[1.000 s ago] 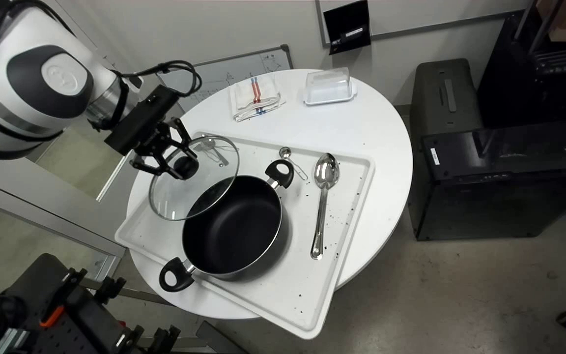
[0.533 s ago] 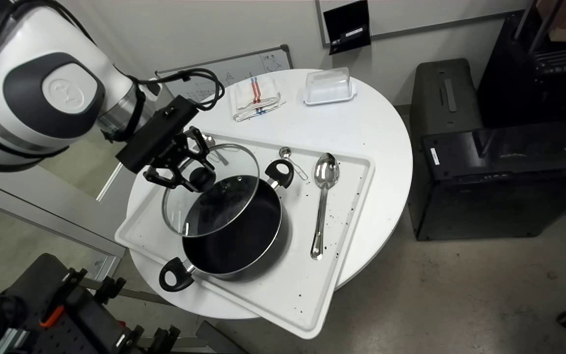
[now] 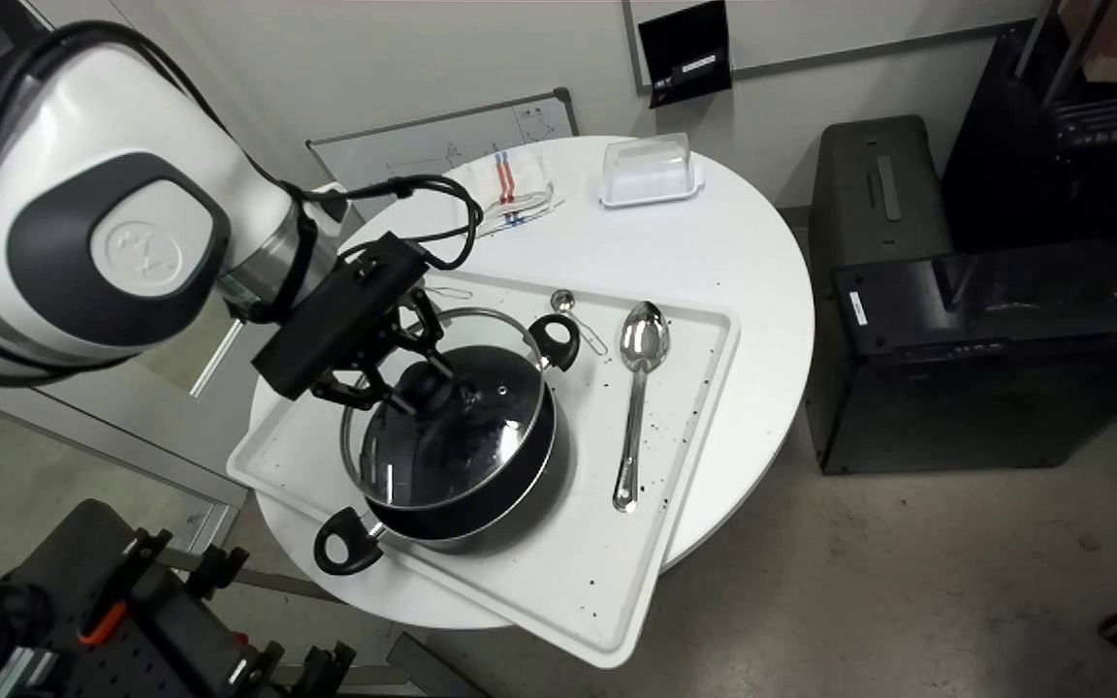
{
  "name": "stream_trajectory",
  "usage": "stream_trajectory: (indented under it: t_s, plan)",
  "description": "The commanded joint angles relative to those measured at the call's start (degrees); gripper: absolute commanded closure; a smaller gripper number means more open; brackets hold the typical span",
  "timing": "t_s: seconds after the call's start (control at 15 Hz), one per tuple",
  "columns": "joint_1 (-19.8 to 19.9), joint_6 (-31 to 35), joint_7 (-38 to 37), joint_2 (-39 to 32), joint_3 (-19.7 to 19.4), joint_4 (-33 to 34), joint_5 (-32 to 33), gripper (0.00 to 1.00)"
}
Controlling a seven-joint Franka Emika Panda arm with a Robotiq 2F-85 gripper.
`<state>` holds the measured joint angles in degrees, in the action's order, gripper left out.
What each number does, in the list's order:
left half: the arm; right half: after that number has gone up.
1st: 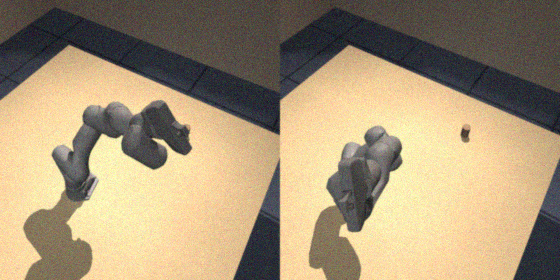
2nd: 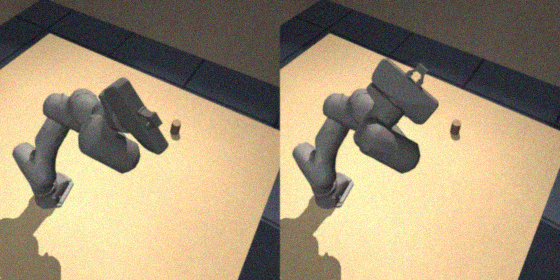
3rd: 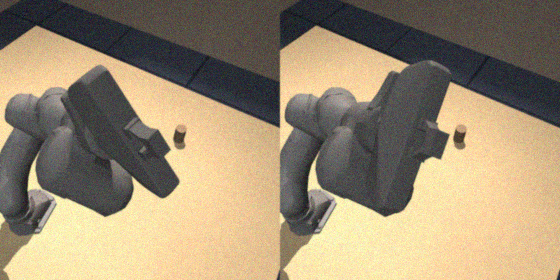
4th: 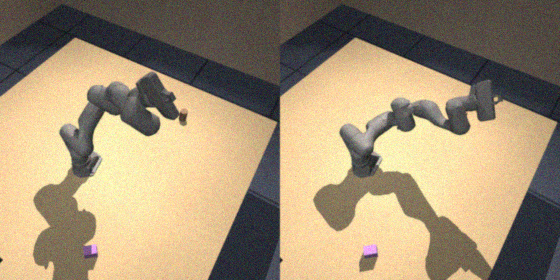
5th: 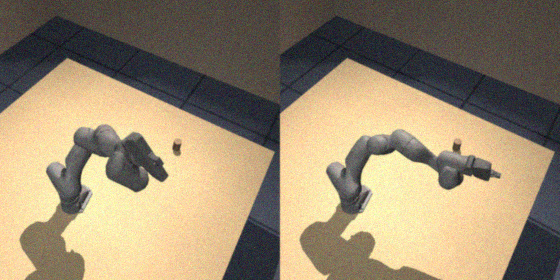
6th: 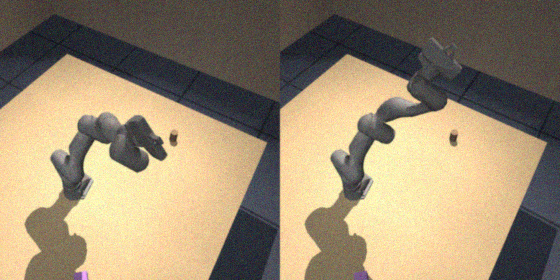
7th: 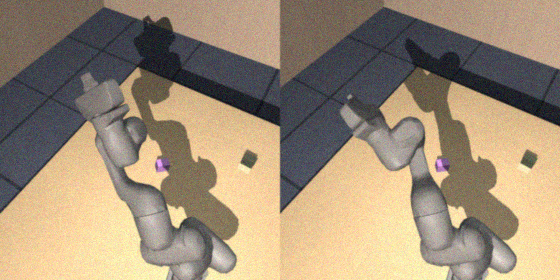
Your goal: Place the glass lid on the black pot.
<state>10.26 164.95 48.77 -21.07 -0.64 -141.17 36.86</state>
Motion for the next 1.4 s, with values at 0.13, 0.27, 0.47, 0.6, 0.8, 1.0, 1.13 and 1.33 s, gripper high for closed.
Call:
stream_trajectory:
  t_s: [0.13,0.27,0.47,0.6,0.8,1.0,1.13,1.33]
  plan:
    - [0.5,3.1,1.7,1.9,-2.2,-2.6,-0.6,0.76]
    - [0.5,3.3,1.6,1.6,-2.4,-2.8,-0.8,0.76]
    - [0.1,3.4,1.3,1.2,-2.4,-3.0,-0.7,0.76]
    - [0.1,3.4,1.3,1.0,-2.3,-3.3,-0.9,0.76]
    - [-0.1,3.5,0.9,0.5,-2.5,-3.3,-0.7,0.76]
    - [-0.4,3.6,0.6,-0.1,-2.8,-3.1,-0.5,0.76]
    - [-0.6,3.7,0.4,-0.5,-2.9,-2.8,-0.4,0.76]
    - [-0.9,3.8,0.1,-1.2,-3.1,-2.4,-0.2,0.76]
